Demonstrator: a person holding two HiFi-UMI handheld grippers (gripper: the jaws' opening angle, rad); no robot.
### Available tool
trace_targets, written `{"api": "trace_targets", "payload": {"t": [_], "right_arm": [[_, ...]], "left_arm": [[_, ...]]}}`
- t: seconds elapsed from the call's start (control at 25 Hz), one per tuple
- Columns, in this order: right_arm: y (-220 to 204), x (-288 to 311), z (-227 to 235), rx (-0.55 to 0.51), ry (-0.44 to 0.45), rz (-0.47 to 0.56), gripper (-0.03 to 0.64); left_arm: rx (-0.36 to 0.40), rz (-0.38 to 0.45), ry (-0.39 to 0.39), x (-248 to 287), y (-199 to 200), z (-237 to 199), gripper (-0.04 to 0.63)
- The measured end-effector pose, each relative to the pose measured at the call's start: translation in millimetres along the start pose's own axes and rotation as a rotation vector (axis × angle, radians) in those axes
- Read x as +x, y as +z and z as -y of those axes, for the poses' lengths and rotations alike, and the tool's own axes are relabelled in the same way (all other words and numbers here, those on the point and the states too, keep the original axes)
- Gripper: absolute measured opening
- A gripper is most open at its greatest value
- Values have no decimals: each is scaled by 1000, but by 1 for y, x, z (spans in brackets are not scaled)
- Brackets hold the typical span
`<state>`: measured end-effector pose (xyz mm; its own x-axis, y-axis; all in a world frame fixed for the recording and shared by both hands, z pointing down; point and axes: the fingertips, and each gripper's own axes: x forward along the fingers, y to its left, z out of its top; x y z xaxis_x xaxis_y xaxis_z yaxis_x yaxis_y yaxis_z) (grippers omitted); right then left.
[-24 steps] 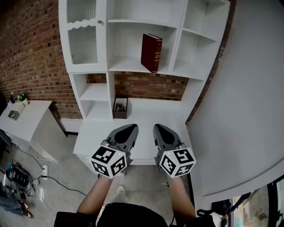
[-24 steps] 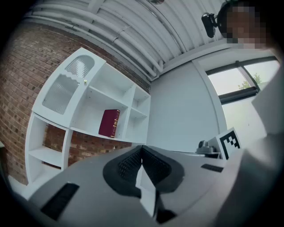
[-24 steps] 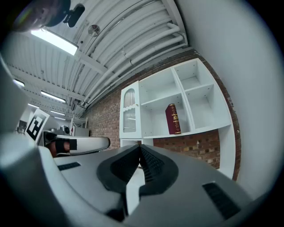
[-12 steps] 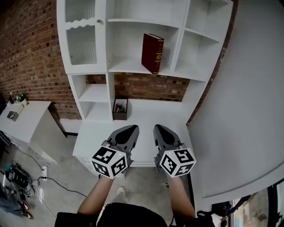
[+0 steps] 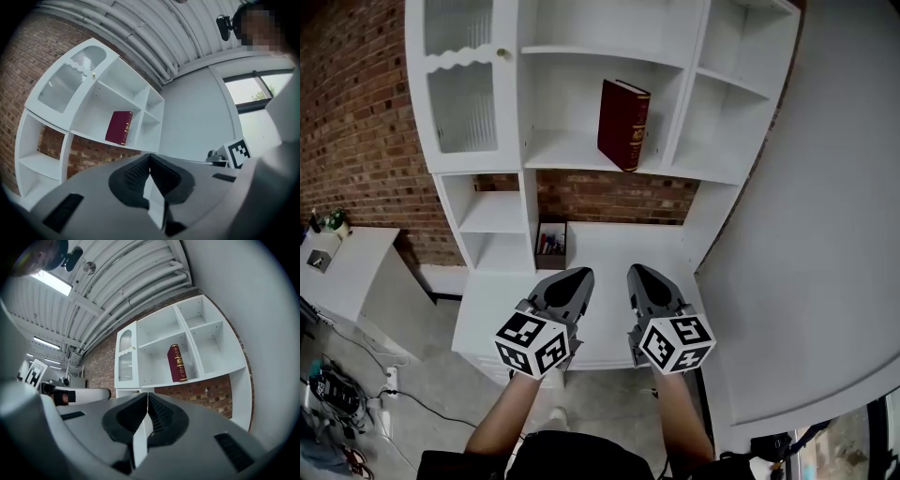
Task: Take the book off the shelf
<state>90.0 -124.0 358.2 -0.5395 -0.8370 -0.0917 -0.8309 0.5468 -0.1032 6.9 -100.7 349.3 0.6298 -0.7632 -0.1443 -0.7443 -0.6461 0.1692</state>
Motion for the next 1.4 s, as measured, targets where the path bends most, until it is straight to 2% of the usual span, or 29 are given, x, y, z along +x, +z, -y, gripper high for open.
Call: {"api": "trace_targets", "payload": {"t": [0.24, 0.64, 1.0, 1.4], "right_arm": [[7, 43, 14, -1, -50, 4, 20], [13, 111, 8, -30, -95, 1, 21], [0, 135, 11, -35, -140, -17, 21], [10, 151, 36, -42, -156, -6, 21]], "left_arm": [[1, -16, -27, 19, 10, -36, 17], [-33, -19, -48, 30, 24, -106, 17], [-64, -44, -93, 41, 11, -130, 17], [-80, -55, -95, 64, 6, -141, 17]]}}
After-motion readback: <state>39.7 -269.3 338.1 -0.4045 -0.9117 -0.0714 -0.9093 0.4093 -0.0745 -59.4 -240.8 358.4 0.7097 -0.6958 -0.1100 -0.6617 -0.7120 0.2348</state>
